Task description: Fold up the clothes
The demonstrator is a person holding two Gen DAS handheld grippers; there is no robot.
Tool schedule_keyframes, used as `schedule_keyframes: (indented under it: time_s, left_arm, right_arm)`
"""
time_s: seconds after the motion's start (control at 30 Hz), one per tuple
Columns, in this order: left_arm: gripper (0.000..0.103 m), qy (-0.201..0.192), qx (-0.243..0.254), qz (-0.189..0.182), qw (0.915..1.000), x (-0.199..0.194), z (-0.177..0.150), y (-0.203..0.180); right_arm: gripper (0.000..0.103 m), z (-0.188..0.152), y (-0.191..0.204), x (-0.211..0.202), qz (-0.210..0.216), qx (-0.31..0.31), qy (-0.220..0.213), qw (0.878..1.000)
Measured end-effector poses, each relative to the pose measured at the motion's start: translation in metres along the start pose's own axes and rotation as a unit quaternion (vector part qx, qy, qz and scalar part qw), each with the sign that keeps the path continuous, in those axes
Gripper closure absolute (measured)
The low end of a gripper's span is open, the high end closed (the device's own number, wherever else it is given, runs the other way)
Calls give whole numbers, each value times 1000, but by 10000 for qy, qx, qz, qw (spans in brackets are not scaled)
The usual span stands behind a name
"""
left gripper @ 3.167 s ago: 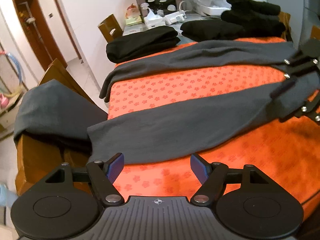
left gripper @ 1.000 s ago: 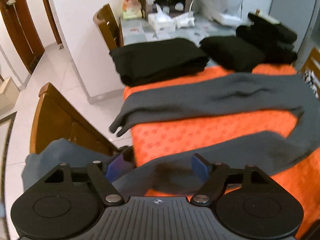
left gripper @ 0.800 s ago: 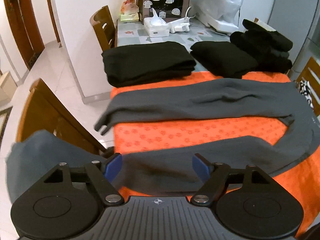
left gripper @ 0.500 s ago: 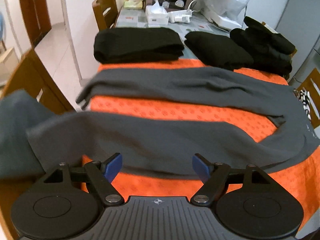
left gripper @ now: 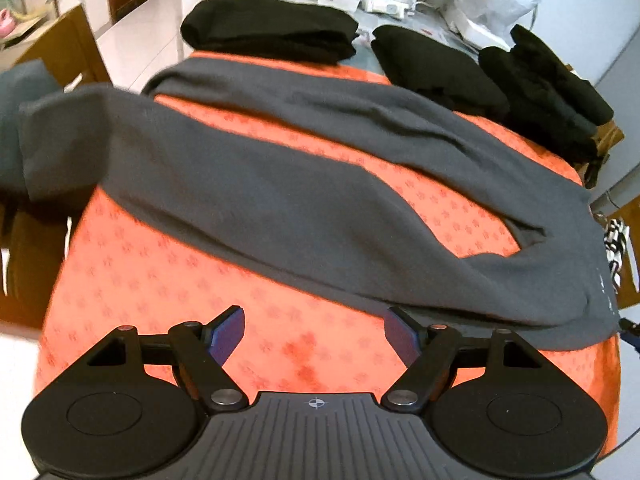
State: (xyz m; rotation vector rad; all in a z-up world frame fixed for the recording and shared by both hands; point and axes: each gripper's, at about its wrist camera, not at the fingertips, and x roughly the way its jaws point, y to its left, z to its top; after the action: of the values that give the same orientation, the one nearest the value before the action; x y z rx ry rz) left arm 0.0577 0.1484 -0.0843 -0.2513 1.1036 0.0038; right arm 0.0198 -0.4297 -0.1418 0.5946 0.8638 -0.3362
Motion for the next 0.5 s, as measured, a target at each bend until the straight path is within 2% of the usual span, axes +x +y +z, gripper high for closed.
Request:
schedule_keyframes:
  time_s: [0.07,0.1,0.2,0.3,0.4,0.5]
  left_arm:
    - [24,10,-165,55,9998,4,-7,-6]
    - [24,5,-284,80,9996,6,-10,-6]
    - [24,-6,-728,194,9972,12,-20,-3]
    - [25,-51,-1162,357,9926,16,-28,3]
    - [25,-94,-1331,435,9901,16,-35,2]
    - [25,-121,-1373,471,9893,17,-41,-2]
  right_arm:
    - [86,4,-12,9,242,319,89,9992]
    - [97,6,-18,14,364,478,134,9981]
    - [98,11,-25,6,529,591,-96,9968]
    - [99,15,-18,-19,524,270,-416,9974]
    - [99,22,-21,-43,419,144,-639,9970]
    - [99,25,-37,-52,175,-35,-563,9983]
